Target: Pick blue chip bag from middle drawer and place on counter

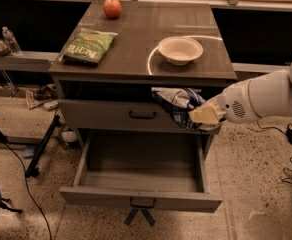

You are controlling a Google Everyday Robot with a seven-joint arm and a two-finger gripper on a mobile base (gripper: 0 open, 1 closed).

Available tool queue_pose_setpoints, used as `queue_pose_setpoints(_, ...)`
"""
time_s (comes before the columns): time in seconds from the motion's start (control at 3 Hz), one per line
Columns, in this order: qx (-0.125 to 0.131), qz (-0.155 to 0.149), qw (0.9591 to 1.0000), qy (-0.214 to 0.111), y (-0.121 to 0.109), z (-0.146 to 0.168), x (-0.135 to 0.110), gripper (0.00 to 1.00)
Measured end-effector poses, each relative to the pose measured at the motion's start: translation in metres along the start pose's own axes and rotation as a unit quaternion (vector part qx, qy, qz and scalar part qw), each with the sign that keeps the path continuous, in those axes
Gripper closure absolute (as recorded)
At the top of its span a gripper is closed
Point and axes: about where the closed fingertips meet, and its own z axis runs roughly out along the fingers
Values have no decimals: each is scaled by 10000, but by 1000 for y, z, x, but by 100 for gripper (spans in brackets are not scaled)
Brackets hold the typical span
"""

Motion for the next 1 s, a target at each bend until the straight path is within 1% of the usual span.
queue_pose_setpoints(0.33, 210, -364, 9986, -319, -8, 0, -28, 100)
queue_pose_setpoints(0.67, 292, -651, 9958, -570, -17, 3, -52, 100)
queue_pose_setpoints(1.0, 294, -913, 9915, -874, -27, 15, -80, 100)
